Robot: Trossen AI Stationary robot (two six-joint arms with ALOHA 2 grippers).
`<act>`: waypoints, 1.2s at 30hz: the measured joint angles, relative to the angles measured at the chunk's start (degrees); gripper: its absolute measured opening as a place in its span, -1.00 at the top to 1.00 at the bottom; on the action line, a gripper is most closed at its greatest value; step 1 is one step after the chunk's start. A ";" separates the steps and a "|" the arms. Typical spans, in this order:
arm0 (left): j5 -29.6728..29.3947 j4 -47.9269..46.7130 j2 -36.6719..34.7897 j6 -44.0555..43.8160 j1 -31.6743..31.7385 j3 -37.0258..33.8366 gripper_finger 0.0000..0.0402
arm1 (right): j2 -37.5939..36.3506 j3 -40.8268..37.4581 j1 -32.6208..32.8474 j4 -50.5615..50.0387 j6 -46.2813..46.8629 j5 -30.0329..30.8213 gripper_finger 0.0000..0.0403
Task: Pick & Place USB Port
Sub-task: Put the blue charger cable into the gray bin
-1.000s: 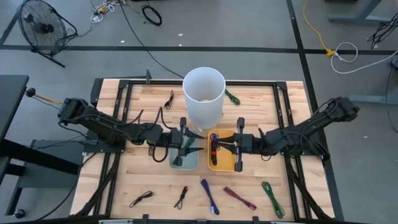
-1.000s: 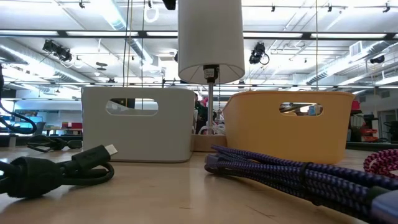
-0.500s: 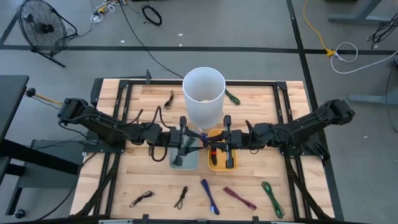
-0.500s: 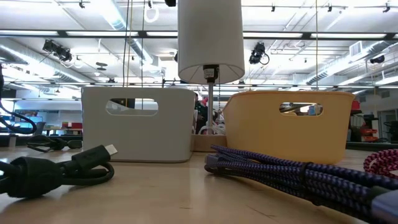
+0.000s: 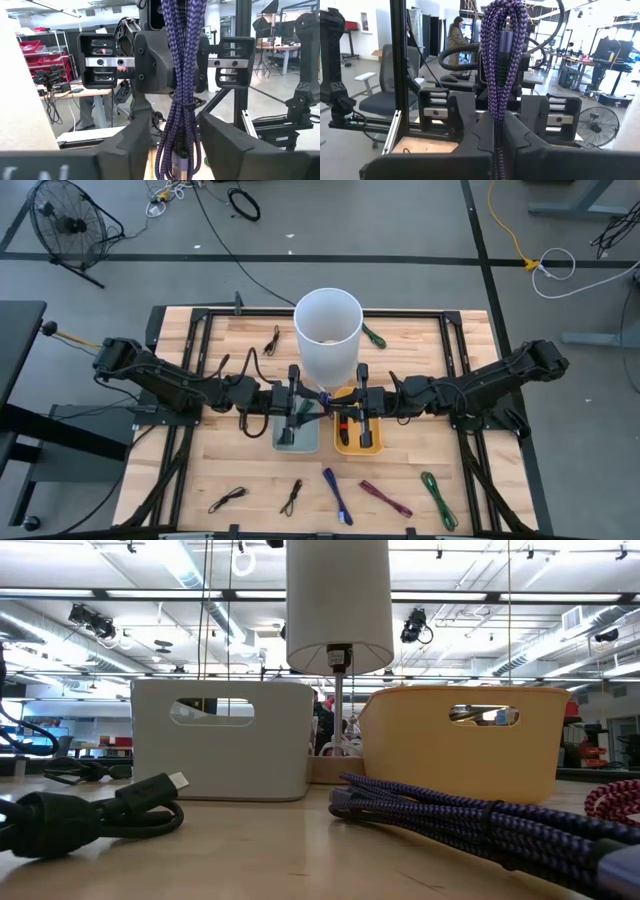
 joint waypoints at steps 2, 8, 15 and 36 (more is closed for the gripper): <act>0.11 0.00 0.00 -0.02 0.01 0.00 0.35 | 0.00 0.00 0.00 -0.03 -0.04 0.00 0.99; 2.60 -0.61 0.00 -0.65 0.93 0.00 0.92 | -0.04 0.00 0.04 -0.55 -0.15 0.13 0.99; 0.90 -1.50 0.00 -1.00 0.83 0.04 0.94 | -0.04 0.00 0.01 -0.69 -0.60 1.84 0.75; -15.87 -42.31 -7.24 -26.42 -4.21 0.00 0.94 | -6.25 0.00 2.93 -15.62 -0.27 17.22 0.14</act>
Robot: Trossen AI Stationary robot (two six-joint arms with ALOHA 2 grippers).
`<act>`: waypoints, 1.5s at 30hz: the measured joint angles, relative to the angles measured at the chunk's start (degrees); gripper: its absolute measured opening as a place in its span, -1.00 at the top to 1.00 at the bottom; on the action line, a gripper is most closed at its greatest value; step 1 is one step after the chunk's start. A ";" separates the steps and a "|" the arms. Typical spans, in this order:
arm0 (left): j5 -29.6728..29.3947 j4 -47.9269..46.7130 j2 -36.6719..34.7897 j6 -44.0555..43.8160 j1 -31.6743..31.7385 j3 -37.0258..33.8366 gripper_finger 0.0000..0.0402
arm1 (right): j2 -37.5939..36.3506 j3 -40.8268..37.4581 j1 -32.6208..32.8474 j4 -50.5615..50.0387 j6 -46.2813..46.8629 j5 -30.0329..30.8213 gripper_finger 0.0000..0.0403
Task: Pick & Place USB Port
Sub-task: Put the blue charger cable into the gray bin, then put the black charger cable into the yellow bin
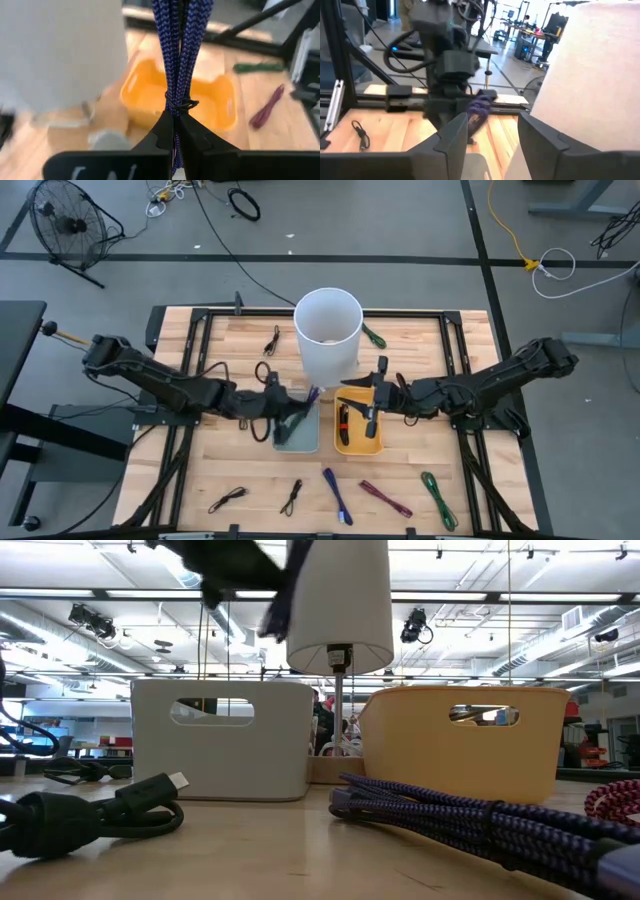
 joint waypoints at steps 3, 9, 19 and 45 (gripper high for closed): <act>-1.23 -7.81 -0.24 -5.74 -1.77 0.00 0.95 | -0.11 0.00 0.40 0.14 0.10 0.00 0.16; -0.33 -17.10 0.70 -16.38 -5.06 -0.63 0.95 | -0.11 0.02 0.43 0.44 0.10 -0.01 0.20; 1.48 -16.60 0.68 -22.15 -5.80 -1.49 0.95 | -0.09 0.02 0.41 0.93 0.10 0.00 0.20; 3.11 -18.21 0.68 -27.00 -5.84 -1.51 0.55 | -0.04 0.02 0.41 0.91 -0.34 0.00 0.19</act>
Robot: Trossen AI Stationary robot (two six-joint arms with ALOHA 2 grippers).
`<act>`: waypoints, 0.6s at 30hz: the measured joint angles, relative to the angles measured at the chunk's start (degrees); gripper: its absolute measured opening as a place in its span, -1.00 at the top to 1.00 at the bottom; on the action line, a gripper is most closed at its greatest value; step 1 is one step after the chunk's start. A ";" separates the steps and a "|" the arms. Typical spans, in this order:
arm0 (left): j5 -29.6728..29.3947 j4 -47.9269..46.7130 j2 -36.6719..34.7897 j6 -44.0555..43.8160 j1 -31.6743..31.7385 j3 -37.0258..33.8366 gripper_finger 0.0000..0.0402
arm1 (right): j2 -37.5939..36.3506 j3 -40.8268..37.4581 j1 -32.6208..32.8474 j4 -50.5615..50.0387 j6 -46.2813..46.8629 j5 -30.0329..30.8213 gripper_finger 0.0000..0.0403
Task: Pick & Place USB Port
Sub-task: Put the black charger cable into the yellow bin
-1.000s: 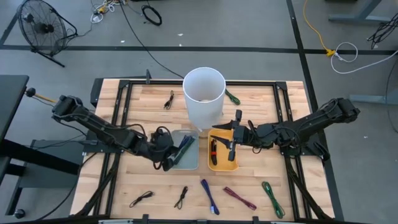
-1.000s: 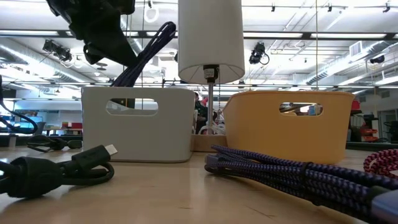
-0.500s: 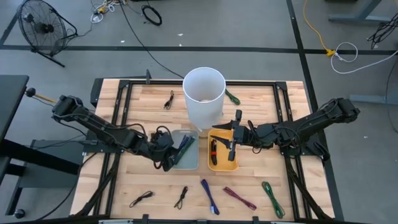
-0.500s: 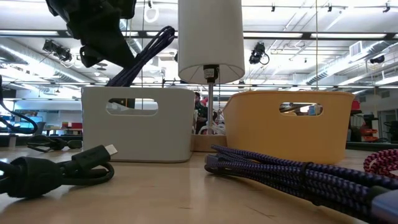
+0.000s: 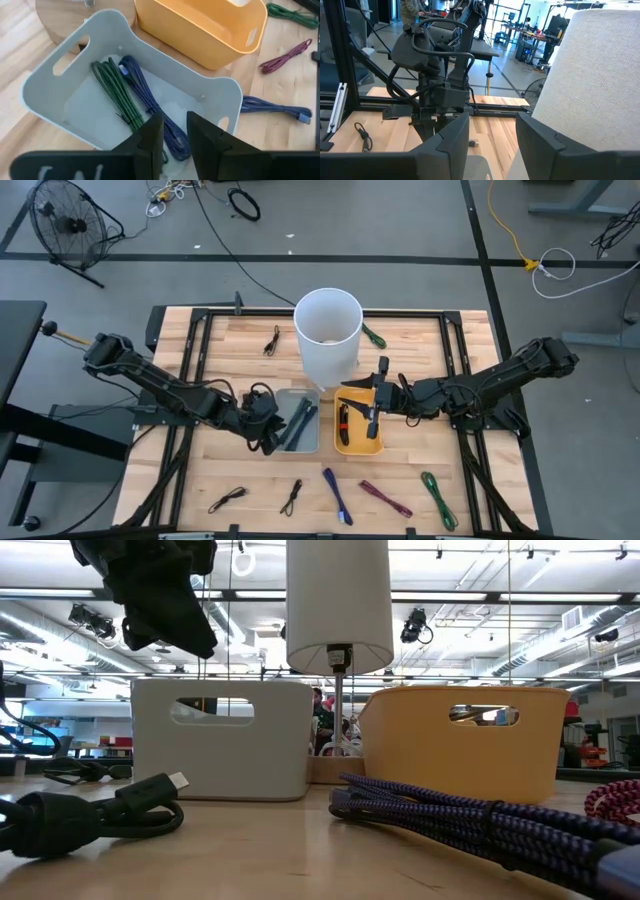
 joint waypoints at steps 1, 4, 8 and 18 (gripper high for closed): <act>-0.33 0.00 0.00 1.13 0.00 0.00 0.54 | 0.00 0.00 0.00 0.00 0.00 0.00 0.19; -0.75 -0.55 -0.07 3.12 0.00 0.00 0.52 | 0.00 0.00 0.00 -0.02 0.00 0.00 0.19; -0.75 -4.71 -1.29 3.06 0.37 0.02 0.52 | 0.00 0.00 0.00 -0.50 0.00 -0.02 0.19; -1.19 -41.31 -4.31 -15.47 2.03 0.02 0.52 | 0.02 0.00 0.00 -0.94 0.02 -0.02 0.19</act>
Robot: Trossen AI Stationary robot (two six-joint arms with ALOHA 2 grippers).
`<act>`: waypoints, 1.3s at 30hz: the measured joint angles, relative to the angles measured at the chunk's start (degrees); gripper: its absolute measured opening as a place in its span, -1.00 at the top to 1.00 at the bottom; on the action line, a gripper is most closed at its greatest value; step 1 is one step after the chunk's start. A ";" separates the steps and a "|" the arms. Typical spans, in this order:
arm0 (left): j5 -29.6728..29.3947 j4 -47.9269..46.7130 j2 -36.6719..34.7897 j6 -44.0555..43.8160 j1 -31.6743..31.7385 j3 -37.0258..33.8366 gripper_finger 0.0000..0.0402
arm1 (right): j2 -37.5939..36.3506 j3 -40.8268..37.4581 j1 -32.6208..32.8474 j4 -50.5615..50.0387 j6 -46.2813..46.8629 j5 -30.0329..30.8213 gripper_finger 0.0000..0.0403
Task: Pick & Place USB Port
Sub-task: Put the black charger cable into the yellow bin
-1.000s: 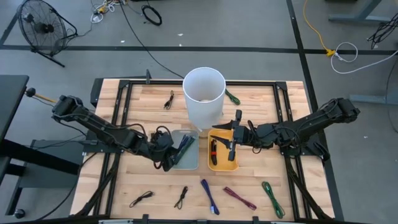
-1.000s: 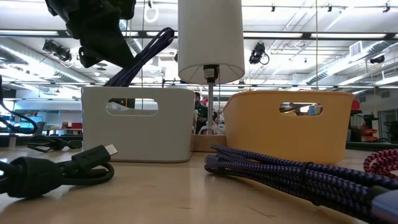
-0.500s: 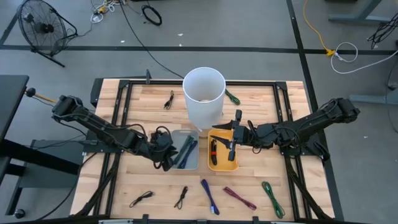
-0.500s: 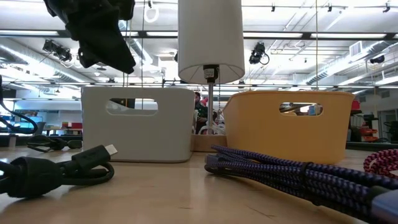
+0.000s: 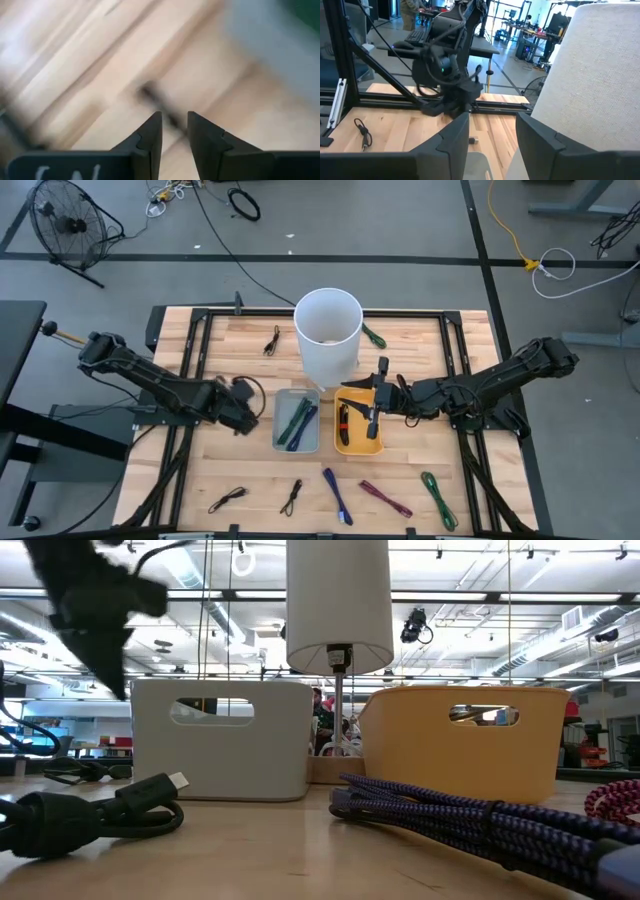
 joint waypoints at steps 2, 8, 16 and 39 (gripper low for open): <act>0.03 -4.94 0.09 -5.24 -0.02 -0.04 0.52 | 0.00 0.00 0.00 0.00 0.00 0.00 0.19; -1.05 -3.78 0.14 -6.99 -0.02 -0.04 0.52 | 0.00 0.00 0.00 0.02 0.75 0.00 0.19; 1.70 4.33 0.59 -6.56 -0.02 -5.92 0.52 | 0.00 0.00 0.00 -0.24 1.30 0.00 0.19; 2.65 11.45 1.27 -11.63 0.02 -10.03 0.08 | 0.00 0.00 -0.02 -0.37 1.31 0.00 0.19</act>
